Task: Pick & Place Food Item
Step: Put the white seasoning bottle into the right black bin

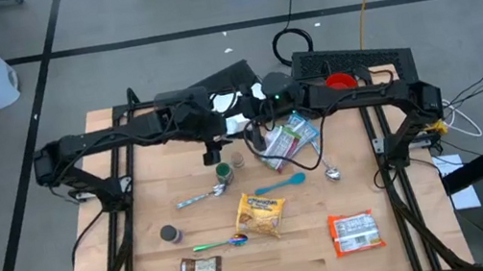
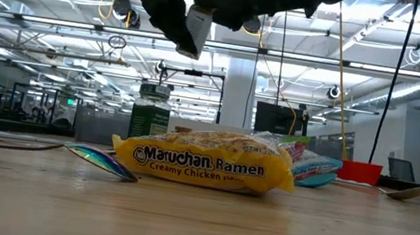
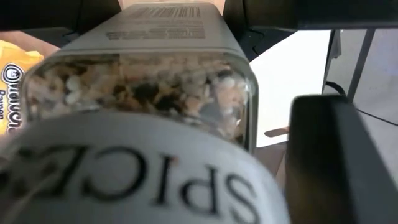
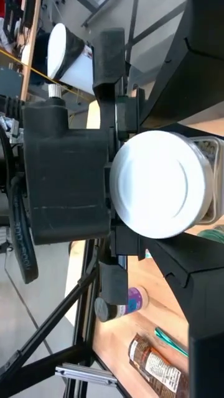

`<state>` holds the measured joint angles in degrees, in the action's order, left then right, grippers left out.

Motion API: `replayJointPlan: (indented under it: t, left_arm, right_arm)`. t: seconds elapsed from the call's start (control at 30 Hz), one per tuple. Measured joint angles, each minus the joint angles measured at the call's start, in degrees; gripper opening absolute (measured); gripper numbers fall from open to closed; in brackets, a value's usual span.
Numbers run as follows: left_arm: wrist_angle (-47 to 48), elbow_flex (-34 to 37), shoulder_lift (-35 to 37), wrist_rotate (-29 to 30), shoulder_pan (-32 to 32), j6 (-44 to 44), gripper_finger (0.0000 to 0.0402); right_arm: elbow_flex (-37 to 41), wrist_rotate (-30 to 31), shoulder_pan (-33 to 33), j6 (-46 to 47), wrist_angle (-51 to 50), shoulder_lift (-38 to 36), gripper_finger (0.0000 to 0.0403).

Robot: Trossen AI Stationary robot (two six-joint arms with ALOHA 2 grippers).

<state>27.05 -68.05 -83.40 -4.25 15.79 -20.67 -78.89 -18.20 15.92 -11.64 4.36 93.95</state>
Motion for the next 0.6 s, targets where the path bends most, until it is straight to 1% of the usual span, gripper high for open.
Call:
replayJointPlan:
  t: [0.17, 0.47, 0.6]
  left_arm:
    - [0.3, 0.0, 0.0, 0.0, 0.0, 0.0, 0.0211]
    - [0.6, 0.0, 0.0, 0.0, 0.1, 0.3, 0.0207]
    - [0.7, 0.0, 0.0, 0.0, 0.1, 0.2, 0.0213]
  right_arm:
    - [0.0, 0.0, 0.0, -0.2, 0.0, 0.0, 0.0263]
    - [0.0, 0.0, 0.0, -0.3, 0.0, 0.0, 0.0212]
    - [0.0, 0.0, 0.0, -0.4, 0.1, 0.0, 0.0205]
